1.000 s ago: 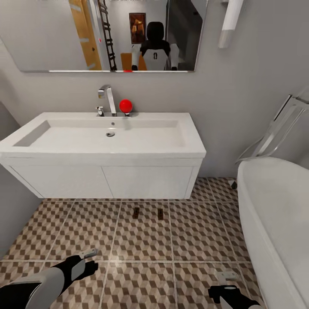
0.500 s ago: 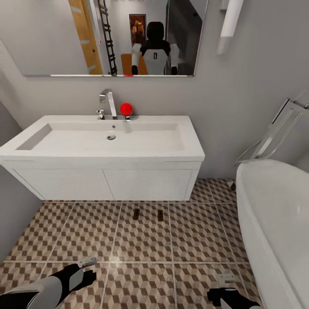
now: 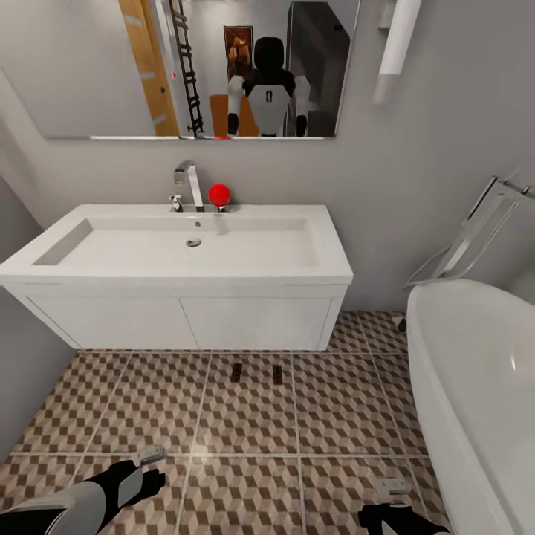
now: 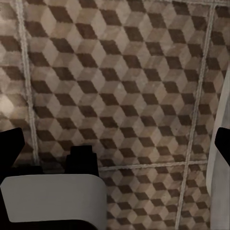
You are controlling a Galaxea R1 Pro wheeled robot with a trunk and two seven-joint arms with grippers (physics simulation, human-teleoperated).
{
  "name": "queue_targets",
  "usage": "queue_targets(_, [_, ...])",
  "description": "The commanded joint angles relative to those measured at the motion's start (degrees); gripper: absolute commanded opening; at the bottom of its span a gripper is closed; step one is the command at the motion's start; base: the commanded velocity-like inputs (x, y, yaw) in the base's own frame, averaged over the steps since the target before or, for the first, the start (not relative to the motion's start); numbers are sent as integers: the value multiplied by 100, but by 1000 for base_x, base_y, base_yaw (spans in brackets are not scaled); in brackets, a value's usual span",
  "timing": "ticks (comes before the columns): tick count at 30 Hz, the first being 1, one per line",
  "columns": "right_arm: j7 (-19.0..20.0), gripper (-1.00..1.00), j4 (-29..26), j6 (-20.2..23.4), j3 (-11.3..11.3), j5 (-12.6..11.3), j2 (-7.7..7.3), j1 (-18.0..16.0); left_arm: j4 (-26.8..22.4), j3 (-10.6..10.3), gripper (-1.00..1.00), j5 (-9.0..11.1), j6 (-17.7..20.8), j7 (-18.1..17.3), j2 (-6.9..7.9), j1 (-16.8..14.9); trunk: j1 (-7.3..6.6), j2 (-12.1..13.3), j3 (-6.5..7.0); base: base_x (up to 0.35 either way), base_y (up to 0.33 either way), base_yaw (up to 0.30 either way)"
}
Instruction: Take the four mousetraps from the cabinet in the bathroom and place them on the bathroom floor. Make sure all four end up on the same floor surface, and ensure that at least two of them are either under or directly next to the same bathroom sink.
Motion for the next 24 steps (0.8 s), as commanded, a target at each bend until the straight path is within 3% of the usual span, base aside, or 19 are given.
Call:
queue_targets(1, [-21, 100, -14, 39, 49, -49, -1, 1, 7, 6, 100, 38, -33, 16, 3, -5, -23, 39, 15, 0, 0, 0])
queue_targets(24, [-42, 100, -14, 36, 42, -52, -6, 1, 8, 1, 100, 40, -214, 16, 27, -3, -528, 962, 497, 0, 0, 13])
